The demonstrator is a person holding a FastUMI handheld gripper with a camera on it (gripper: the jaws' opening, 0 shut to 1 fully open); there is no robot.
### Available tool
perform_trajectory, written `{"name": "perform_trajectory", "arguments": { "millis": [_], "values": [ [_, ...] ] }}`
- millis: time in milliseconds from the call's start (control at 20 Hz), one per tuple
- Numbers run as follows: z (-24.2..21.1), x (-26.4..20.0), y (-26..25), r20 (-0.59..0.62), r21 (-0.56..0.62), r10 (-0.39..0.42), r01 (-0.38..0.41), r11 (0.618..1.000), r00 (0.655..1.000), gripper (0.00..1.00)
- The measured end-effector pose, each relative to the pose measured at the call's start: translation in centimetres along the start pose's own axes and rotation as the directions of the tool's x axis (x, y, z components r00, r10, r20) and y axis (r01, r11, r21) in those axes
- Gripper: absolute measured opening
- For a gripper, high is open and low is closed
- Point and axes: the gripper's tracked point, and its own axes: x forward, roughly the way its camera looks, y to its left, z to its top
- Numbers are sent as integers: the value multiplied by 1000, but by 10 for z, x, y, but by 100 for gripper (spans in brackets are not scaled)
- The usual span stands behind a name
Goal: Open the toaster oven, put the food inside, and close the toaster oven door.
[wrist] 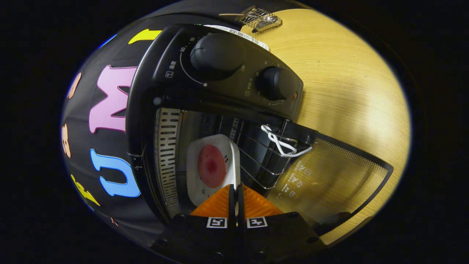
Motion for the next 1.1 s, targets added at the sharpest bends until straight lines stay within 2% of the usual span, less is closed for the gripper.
{"name": "perform_trajectory", "arguments": {
  "millis": [200, 400, 550, 600, 650, 750, 950, 1100],
  "values": [
    [2, -2, 1, 7, -8, -5, 5, 1000, 1000, 6],
    [-1, -11, 10, 9, -44, 42, -42, 998, 999, 14],
    [-16, -28, 18, -26, -41, 78, -79, 996, 997, 31],
    [-22, -36, 20, -37, -45, 91, -93, 995, 995, 52],
    [-32, -43, 21, -47, -53, 99, -101, 993, 994, 62],
    [-42, -62, 23, -68, -72, 110, -114, 991, 992, 99],
    [-63, -94, 22, -77, -198, 127, -140, 970, 989, 98],
    [-78, -112, 16, -99, -353, 121, -148, 924, 988, 98]
  ]
}}
